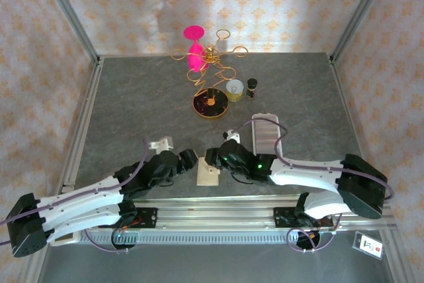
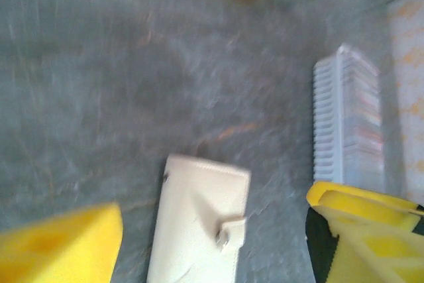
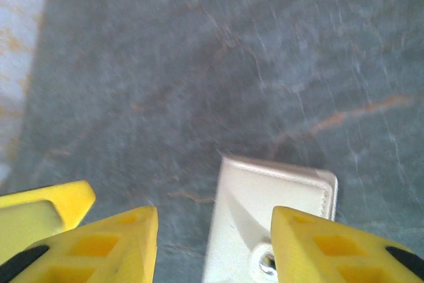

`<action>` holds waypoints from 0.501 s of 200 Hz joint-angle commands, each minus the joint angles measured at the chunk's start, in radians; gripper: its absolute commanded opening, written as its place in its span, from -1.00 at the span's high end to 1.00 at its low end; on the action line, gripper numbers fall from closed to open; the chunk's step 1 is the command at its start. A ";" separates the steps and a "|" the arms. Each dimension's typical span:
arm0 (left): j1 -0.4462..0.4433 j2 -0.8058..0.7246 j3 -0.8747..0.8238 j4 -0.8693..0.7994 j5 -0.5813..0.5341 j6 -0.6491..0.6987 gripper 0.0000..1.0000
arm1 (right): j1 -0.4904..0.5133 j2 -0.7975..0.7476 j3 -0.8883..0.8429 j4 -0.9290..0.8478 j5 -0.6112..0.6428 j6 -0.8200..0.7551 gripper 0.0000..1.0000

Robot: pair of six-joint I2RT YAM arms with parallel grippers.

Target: Put the credit cards into the card holder

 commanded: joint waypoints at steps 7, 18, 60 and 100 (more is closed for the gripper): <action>0.021 -0.026 0.135 -0.212 -0.229 0.129 -0.98 | -0.034 -0.129 0.045 -0.030 0.169 -0.087 0.02; 0.027 -0.024 0.191 -0.252 -0.301 0.160 -0.98 | -0.038 -0.205 0.034 -0.021 0.215 -0.135 -0.01; 0.035 -0.048 0.335 -0.298 -0.516 0.312 -0.98 | -0.043 -0.481 -0.038 0.056 0.453 -0.349 -0.23; 0.041 -0.103 0.264 0.002 -0.646 0.621 -0.97 | -0.068 -0.591 -0.121 0.153 0.633 -0.674 -0.48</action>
